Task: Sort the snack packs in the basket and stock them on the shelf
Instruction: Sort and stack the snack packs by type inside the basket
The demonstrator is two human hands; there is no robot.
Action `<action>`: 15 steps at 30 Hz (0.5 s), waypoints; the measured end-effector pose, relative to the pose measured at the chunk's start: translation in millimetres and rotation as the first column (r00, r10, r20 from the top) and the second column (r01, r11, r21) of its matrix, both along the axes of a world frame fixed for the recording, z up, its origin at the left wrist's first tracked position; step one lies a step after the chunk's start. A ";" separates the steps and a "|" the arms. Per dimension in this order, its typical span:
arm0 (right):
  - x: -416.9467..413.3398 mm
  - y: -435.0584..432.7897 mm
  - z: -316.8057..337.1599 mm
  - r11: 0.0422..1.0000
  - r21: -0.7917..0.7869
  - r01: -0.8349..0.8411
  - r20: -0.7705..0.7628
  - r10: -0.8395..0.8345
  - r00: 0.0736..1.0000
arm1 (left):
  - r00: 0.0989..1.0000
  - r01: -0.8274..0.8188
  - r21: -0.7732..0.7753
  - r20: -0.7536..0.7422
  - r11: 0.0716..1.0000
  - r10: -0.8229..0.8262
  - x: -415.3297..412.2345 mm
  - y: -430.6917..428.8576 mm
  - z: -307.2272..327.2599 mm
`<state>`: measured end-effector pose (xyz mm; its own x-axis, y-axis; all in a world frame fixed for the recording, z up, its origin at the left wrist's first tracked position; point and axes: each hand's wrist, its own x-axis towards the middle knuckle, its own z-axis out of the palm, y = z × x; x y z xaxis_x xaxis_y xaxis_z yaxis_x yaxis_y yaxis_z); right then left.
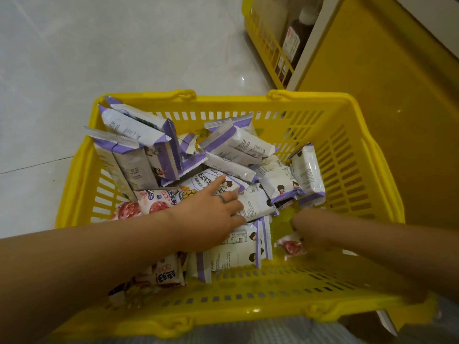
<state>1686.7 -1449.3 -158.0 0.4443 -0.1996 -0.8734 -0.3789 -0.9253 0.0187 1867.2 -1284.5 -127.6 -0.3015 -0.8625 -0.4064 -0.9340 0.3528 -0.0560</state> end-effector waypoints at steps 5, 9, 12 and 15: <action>27.4 -8.9 84.7 0.983 0.173 0.065 0.206 -0.101 0.973 | 0.963 -0.078 -0.250 -0.268 0.965 0.008 6.1 9.5 38.2; 61.6 15.3 116.8 0.746 0.611 0.264 0.272 -0.512 0.815 | 0.912 -0.196 -0.374 -0.408 0.907 0.028 14.8 26.4 63.0; 81.0 48.5 117.7 0.410 0.849 0.333 0.101 -0.744 0.661 | 0.920 -0.246 -0.389 -0.382 0.888 0.088 29.3 49.1 75.1; 91.2 71.9 110.3 0.327 0.888 0.323 0.043 -0.758 0.650 | 0.951 -0.249 -0.399 -0.273 0.882 0.145 47.5 75.9 80.0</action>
